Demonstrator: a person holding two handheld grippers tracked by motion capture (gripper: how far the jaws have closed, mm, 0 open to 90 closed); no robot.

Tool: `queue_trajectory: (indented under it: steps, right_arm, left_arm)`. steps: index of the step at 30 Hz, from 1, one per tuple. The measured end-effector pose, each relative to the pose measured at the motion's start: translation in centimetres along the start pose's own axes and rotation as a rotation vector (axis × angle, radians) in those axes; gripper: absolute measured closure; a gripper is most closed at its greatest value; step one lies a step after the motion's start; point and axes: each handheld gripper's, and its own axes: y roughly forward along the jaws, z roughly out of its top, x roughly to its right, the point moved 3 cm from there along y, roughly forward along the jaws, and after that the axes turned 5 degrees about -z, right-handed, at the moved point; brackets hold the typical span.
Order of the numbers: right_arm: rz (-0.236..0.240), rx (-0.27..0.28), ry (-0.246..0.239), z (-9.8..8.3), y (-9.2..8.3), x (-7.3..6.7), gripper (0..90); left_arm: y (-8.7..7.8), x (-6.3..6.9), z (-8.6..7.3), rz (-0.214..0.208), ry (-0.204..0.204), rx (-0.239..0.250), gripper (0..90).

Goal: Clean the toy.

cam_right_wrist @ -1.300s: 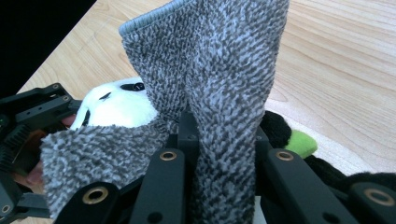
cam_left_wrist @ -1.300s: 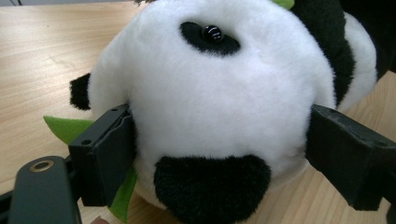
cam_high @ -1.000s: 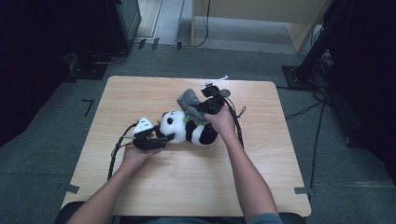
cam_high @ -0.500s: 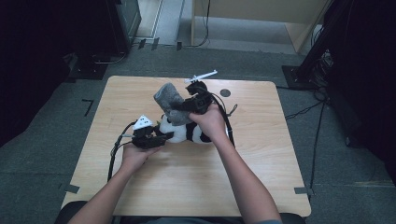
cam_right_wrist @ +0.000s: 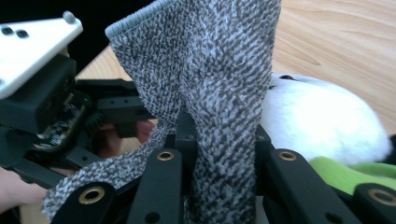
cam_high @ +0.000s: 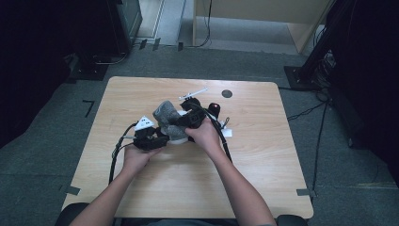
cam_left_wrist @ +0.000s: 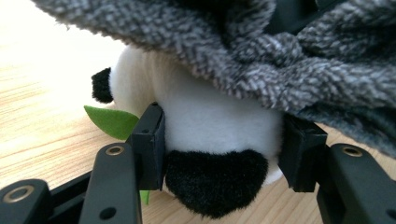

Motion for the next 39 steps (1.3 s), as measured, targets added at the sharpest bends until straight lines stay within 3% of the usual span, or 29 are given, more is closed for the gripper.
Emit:
queue_trajectory:
  steps: [10, 16, 19, 21, 34, 39]
  right_arm:
    - [-0.068, -0.013, -0.042, 0.0, -1.1, 0.4, 75.0]
    - [-0.133, -0.019, -0.081, -0.2, -2.8, 1.1, 75.6]
    - [-0.199, -0.039, -0.091, -0.4, -3.7, 1.8, 75.4]
    - [-0.172, -0.035, -0.058, -0.6, -4.2, 2.6, 75.6]
    - [-0.197, -0.004, -0.028, -0.9, -6.2, 4.1, 76.7]
    - [-0.144, 0.030, 0.031, -1.2, -6.9, 4.9, 76.8]
  left_arm:
    - [0.0, -0.2, 0.1, -0.010, -0.012, -0.005, 45.3]
    - [0.0, -0.4, 0.2, -0.017, -0.029, -0.002, 45.8]
    - [-0.1, -0.4, 0.2, -0.021, -0.029, 0.000, 45.9]
    - [0.0, -0.3, 0.2, -0.024, -0.028, 0.000, 45.9]
    - [-0.1, -0.3, 0.2, -0.029, -0.021, -0.001, 45.8]
    - [-0.1, -0.1, 0.1, -0.024, -0.012, -0.001, 45.7]
